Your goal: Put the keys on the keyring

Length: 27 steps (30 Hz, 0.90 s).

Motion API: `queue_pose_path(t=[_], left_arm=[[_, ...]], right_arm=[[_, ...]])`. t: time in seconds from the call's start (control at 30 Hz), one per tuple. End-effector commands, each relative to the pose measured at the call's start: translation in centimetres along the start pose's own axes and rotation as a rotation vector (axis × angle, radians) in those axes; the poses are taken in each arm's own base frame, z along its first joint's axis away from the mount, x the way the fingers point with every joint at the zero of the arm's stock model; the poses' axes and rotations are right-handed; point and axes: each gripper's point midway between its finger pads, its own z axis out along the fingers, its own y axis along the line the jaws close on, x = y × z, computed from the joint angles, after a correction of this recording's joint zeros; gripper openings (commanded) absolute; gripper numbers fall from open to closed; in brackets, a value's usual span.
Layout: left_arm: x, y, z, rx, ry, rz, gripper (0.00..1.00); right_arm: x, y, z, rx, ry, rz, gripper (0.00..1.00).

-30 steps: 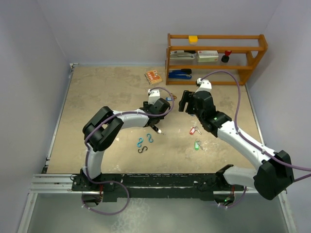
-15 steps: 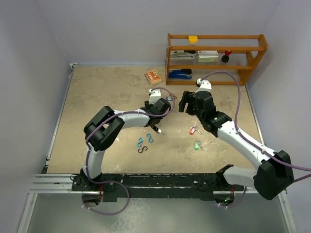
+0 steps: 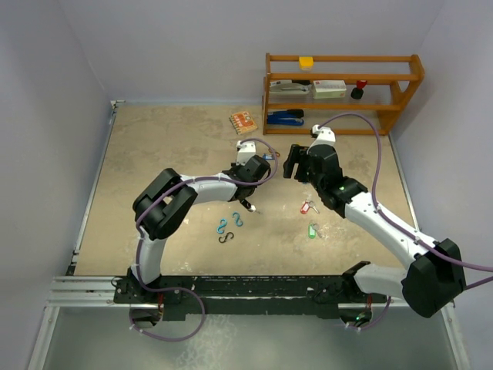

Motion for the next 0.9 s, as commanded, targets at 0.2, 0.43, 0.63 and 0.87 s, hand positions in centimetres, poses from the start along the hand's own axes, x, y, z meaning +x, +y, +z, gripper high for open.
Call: queue_pose_path(t=[0.2, 0.43, 0.63, 0.87], left_arm=[[-0.2, 1.0, -1.4, 0.019, 0.017, 0.031, 0.0], [-3.2, 2.0, -5.0, 0.091, -0.066, -0.01, 0.0], [-4.6, 3.3, -8.3, 0.171, -0.134, 0.013, 0.0], [-4.1, 6.7, -9.9, 0.126, -0.142, 0.049, 0.0]], right_arm=[[0.3, 0.5, 0.5, -0.033, 0.016, -0.019, 0.78], [2.6, 0.7, 1.2, -0.059, 0.1, -0.065, 0.77], [4.8, 1.8, 1.9, -0.139, 0.178, -0.119, 0.75], [9.3, 5.3, 2.6, -0.213, 0.29, -0.208, 0.69]])
